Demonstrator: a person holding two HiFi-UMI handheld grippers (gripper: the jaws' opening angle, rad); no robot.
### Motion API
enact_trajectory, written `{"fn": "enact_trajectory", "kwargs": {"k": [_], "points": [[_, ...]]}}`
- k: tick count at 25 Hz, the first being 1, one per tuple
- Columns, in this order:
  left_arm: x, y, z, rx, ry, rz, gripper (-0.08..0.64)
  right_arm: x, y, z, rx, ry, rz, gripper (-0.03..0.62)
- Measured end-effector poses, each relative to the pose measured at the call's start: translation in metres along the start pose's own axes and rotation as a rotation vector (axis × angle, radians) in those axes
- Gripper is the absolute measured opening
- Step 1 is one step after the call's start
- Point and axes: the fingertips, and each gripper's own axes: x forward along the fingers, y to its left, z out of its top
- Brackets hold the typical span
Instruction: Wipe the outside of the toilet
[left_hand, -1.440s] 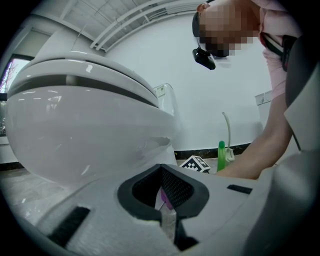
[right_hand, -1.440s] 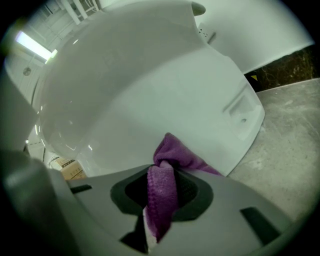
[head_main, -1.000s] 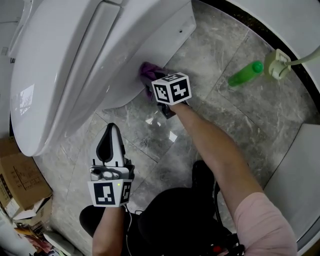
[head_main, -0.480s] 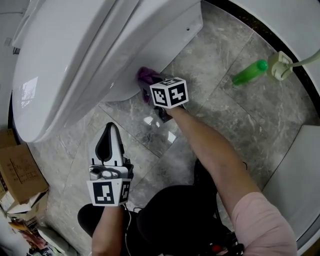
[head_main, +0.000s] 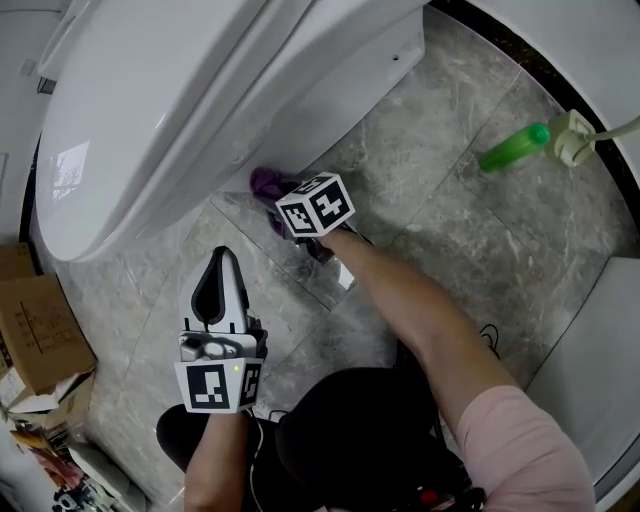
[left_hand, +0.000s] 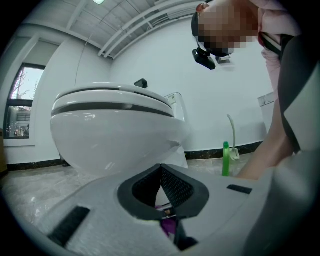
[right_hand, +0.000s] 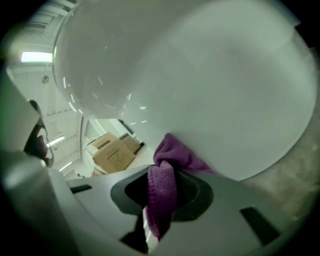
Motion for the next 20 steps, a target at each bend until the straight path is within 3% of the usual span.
{"fn": "enact_trajectory", "kwargs": {"k": [5, 10, 14, 20], "points": [[-0.016, 0.017, 0.004, -0.002, -0.029, 0.039, 0.005, 0.029, 0.096, -0.027, -0.097, 0.139, 0.282, 0.08], [-0.028, 0.022, 0.009, -0.001, -0.048, 0.031, 0.005, 0.009, 0.157, -0.03, -0.173, 0.171, 0.422, 0.081], [-0.023, 0.003, 0.034, -0.017, -0.11, -0.029, 0.005, -0.04, 0.155, -0.028, -0.258, 0.198, 0.368, 0.083], [-0.007, -0.046, 0.075, -0.016, -0.138, -0.166, 0.005, -0.14, 0.132, 0.01, -0.335, 0.137, 0.115, 0.084]]}}
